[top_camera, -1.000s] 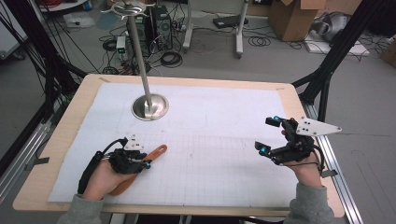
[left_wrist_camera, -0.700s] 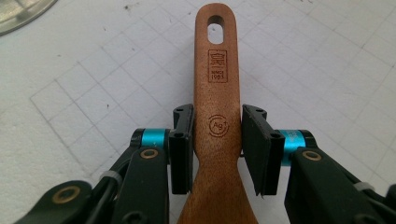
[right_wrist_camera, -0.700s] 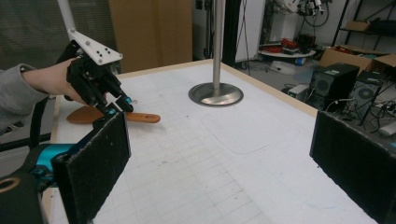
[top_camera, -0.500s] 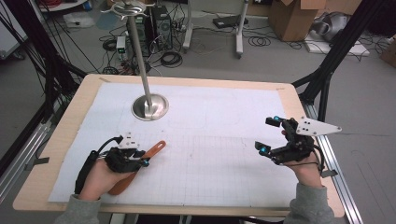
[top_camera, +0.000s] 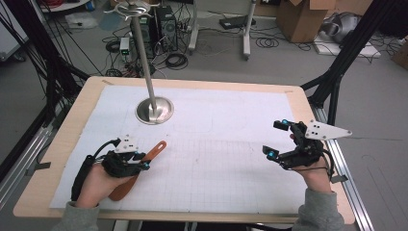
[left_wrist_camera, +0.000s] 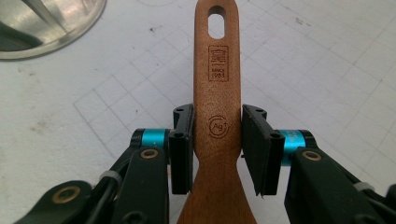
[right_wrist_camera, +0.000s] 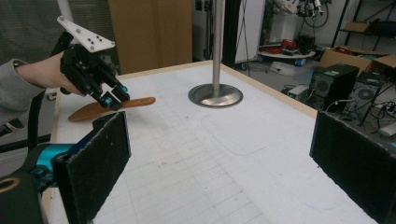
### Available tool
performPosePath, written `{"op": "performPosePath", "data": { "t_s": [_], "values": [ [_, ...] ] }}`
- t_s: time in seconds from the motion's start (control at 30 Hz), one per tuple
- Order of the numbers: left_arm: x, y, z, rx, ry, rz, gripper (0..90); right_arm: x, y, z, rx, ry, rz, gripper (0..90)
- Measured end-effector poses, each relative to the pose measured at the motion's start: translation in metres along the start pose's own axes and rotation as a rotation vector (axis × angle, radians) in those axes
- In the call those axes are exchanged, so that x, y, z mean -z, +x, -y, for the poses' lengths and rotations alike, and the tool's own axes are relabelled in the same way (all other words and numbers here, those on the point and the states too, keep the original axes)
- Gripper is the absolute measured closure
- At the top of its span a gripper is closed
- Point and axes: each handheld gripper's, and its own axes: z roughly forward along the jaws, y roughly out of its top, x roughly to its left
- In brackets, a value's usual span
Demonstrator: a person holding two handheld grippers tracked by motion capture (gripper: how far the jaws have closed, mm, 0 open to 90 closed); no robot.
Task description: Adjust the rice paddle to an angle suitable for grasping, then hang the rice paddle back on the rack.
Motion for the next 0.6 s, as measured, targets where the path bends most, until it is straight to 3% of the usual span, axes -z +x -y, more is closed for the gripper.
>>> {"op": "performPosePath", "data": {
  "t_s": [0.6],
  "values": [
    [0.016, 0.004, -0.001, 0.019, -0.071, -0.005, 65.0, -0.002, 0.001, -0.001, -0.001, 0.001, -0.006, 3.8]
  ]
}}
